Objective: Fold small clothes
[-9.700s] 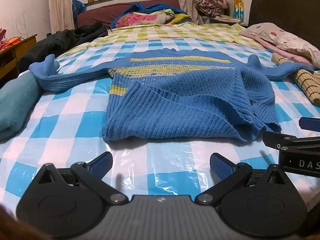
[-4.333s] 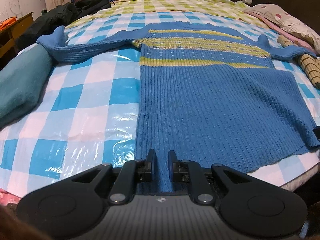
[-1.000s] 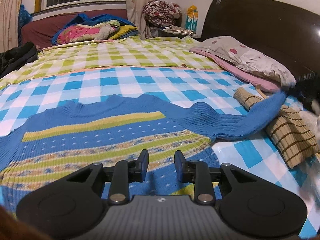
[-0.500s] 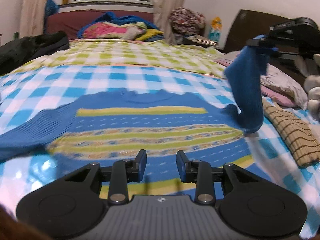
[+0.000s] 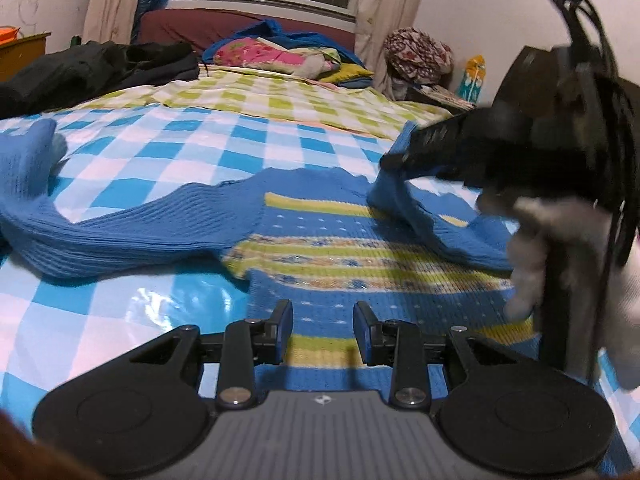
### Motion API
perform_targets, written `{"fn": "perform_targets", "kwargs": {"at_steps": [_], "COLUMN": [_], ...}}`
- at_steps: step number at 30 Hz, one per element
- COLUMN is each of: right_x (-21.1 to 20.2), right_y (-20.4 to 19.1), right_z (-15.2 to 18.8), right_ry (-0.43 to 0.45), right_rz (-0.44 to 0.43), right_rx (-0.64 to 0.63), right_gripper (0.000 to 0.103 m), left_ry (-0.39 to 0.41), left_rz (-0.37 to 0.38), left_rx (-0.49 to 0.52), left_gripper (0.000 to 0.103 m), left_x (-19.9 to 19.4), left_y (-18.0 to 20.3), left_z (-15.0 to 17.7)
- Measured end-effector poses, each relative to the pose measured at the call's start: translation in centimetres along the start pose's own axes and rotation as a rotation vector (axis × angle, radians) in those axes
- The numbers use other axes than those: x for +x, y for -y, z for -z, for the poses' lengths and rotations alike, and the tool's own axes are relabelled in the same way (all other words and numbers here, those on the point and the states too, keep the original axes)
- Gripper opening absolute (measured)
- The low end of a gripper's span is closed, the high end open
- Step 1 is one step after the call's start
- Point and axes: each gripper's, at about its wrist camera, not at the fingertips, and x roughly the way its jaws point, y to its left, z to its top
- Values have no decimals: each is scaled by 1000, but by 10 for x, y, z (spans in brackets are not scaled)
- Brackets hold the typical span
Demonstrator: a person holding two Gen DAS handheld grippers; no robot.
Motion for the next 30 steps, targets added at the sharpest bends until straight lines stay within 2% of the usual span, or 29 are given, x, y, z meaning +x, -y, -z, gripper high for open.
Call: {"fn": "perform_targets", "kwargs": {"at_steps": [8, 14, 21, 23, 30], "right_x": [18, 21, 13, 12, 0], "right_y": [-46, -58, -61, -62, -62], "right_z": [37, 57, 61, 63, 67], "right_ry": [-55, -81, -72, -91, -96], "right_rz": [-11, -21, -37, -47, -81], "right_rx": [-186, -308, -364, -390, -399], "right_gripper": [9, 9, 9, 12, 14], "left_ry": [11, 22, 35, 39, 62], "left_rz": [-19, -31, -38, -42, -70], "left_rx": [-10, -39, -64, -71, -124], "left_gripper": [39, 39, 39, 39, 39], "left_x": [-3, -6, -8, -9, -12], "left_y": [-15, -25, -33, -35, -53], "left_z": [0, -2, -4, -5, -9]}}
